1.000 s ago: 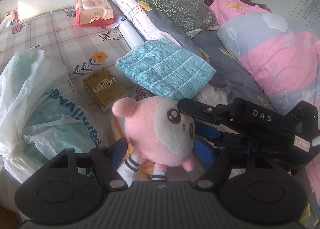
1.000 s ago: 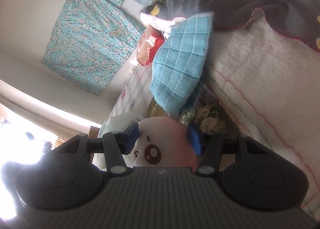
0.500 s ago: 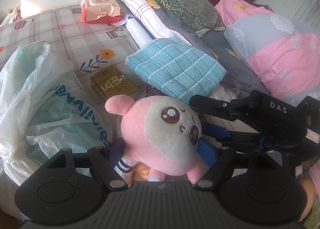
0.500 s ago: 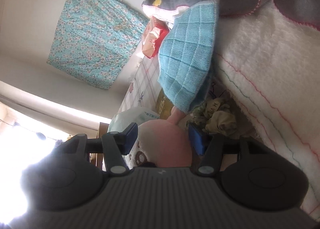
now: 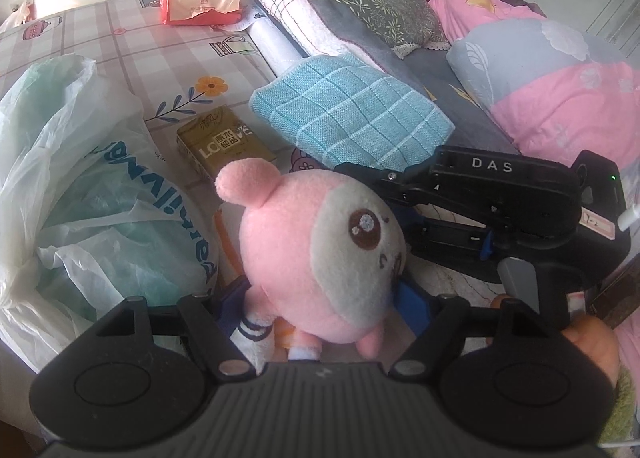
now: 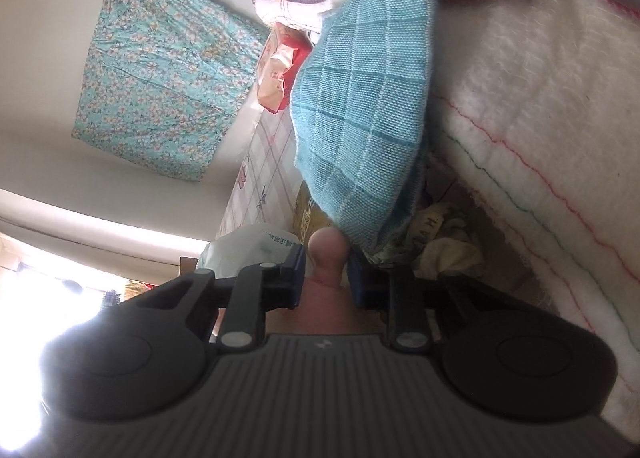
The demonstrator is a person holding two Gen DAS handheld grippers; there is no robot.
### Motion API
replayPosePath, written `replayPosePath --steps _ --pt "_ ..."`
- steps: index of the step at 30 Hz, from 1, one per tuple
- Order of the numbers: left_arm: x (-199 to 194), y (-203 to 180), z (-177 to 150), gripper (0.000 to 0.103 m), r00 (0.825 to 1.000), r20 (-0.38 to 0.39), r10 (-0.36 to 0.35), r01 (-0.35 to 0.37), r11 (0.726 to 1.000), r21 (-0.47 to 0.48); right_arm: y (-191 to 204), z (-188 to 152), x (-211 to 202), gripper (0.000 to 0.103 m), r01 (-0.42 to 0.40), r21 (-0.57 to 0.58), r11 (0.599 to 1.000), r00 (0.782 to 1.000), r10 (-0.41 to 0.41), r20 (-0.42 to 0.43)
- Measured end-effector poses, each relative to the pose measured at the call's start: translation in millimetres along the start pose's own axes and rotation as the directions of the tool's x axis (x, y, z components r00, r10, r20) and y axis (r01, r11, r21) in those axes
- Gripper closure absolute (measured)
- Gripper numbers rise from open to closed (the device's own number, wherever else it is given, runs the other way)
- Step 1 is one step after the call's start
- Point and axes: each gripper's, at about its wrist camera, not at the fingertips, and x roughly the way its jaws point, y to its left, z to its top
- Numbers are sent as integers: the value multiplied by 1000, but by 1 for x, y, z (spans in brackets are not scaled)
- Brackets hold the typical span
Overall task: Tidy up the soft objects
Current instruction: 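Lift the pink plush toy with both tools off the bed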
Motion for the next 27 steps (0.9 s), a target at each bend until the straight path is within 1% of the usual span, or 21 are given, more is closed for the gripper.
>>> replayPosePath --steps 4,9,13,15,19,23,27 --pt "-5 -4 -1 26 999 30 20 -20 1000 20 16 -4 -9 89 1 -62 998 999 1 32" --pt "-16 -8 -6 26 998 56 2 -4 1000 28 47 -12 -31 91 -4 -184 983 996 20 83" --pt "-34 -11 -12 27 993 114 -15 11 999 34 79 -21 -52 92 -14 -291 957 992 50 115" --pt "-46 -12 -14 27 989 148 -18 13 999 33 95 -26 -63 92 -33 -340 940 990 78 118" --pt "-77 -10 -20 28 973 231 -22 17 1000 23 132 -40 -78 92 -72 -435 897 985 132 109" --pt "-118 3 -28 28 946 325 -12 15 1000 -5 178 -58 -79 92 -122 -519 846 979 187 76" --pt "-163 23 -38 28 915 400 44 -25 998 -52 220 -81 -71 92 -196 -581 790 969 248 10"
